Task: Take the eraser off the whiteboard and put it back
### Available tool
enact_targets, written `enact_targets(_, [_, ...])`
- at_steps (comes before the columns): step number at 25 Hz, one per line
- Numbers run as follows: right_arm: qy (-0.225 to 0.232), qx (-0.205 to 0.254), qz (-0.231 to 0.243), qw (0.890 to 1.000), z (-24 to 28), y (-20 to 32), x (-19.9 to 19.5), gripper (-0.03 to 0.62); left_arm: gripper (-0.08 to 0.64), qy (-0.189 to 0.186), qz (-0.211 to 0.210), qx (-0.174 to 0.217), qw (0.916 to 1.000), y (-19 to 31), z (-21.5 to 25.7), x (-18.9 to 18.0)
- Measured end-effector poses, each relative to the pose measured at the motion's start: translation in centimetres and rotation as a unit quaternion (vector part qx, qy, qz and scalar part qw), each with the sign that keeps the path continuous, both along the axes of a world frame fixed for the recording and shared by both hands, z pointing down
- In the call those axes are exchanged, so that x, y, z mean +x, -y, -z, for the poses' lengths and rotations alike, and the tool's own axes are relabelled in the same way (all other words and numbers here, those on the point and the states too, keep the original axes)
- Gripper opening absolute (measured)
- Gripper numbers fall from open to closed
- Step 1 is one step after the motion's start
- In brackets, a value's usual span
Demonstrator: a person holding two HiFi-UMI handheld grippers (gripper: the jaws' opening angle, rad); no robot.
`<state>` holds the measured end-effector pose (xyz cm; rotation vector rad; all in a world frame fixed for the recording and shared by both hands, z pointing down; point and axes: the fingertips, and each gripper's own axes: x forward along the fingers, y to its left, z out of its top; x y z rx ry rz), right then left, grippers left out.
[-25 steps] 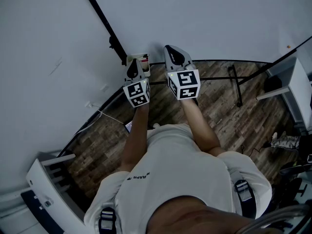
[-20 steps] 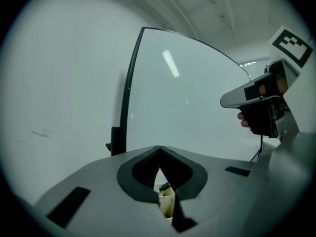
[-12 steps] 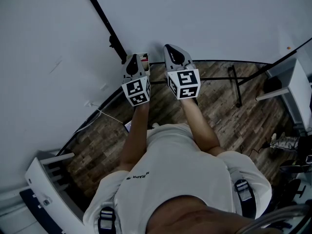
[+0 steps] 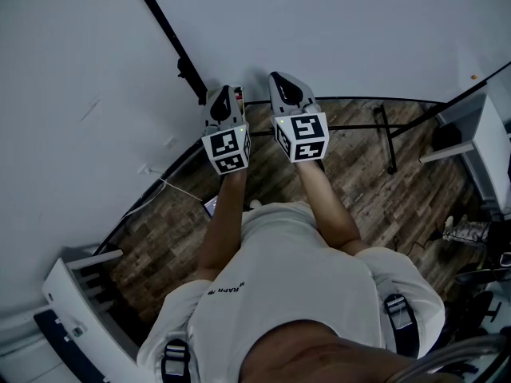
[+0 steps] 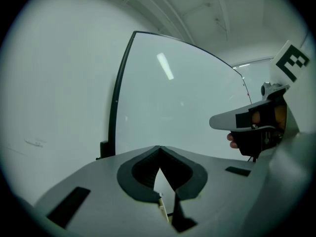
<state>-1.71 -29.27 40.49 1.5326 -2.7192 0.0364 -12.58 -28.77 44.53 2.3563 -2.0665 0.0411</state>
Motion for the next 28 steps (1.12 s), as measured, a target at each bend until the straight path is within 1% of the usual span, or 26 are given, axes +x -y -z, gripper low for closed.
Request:
enact_targets(5, [0.000,-0.002,-0.002,1.000,-0.1,0.2,0.0,0.012,0.003,0.002,-0.011,0.011,0.9999,0.0,1.3,0.7])
enact_targets(15, [0.002,-0.005,-0.004,1.000,-0.2,0.3,0.3,0.012,0.003,-0.004,-0.030,0.019,0.9994,-0.1,2.7,1.8])
enact_targets(28, [0.002,-0.006,-0.008,1.000,-0.3,0.5,0.4,0.011,0.003,-0.002,-0.039,0.029,0.9988,-0.2,4.2,2.3])
